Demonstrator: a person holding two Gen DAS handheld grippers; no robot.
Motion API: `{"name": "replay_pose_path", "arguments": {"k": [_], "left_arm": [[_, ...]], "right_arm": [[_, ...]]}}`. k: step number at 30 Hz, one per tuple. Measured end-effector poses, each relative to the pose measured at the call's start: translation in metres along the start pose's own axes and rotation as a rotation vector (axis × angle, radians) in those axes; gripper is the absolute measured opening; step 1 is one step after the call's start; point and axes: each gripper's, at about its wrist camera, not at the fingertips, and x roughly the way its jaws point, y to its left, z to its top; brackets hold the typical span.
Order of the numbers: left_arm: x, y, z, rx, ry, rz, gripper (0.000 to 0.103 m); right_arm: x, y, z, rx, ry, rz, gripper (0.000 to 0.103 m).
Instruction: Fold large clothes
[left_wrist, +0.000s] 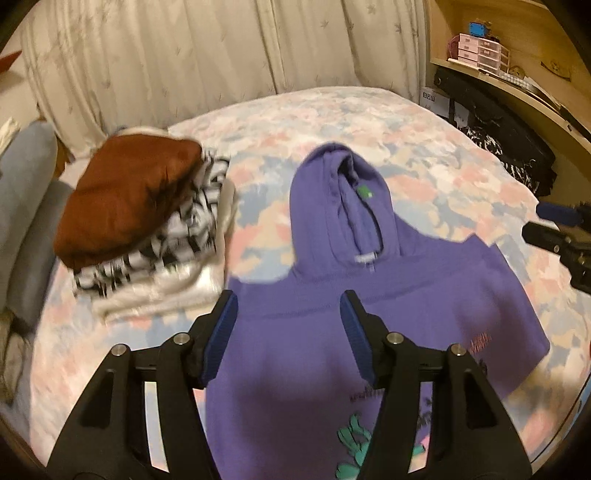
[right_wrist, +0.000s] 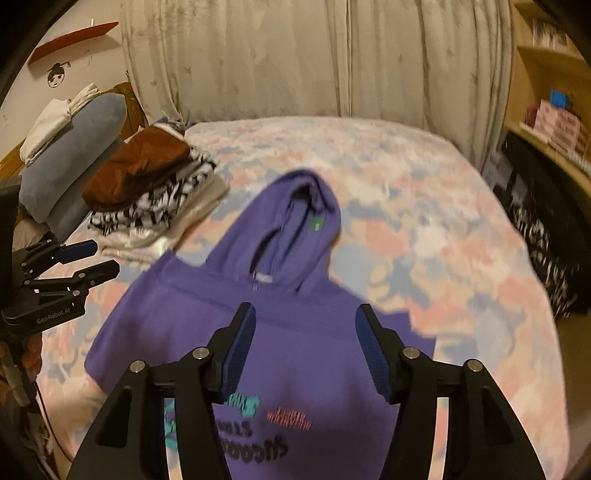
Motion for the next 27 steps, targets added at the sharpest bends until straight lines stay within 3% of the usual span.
{"name": "replay_pose_path", "arguments": {"k": [6,14,21,27], "left_arm": [[0.048,0.004,0.060,0.000,0.017,-0.019,0.059],[0.180,0.016,0.113,-0.090,0.130,-0.027,0.059],[0.289,0.012,0.117,-0.098,0.219,-0.055,0.059],[0.353,0.008,0.115,-0.097,0.262,-0.097,0.059]], "right_arm": [[0.026,-0.019,0.071,0.015,-0.021,0.035,0.059],[0.141,-0.065,0.138,0.097,0.052,0.074,0.059],[0.270,-0.095,0.153,0.170,0.163,0.091,0.059],[0.349,-0.110,0.143,0.213,0.212,0.082,0.059]]}}
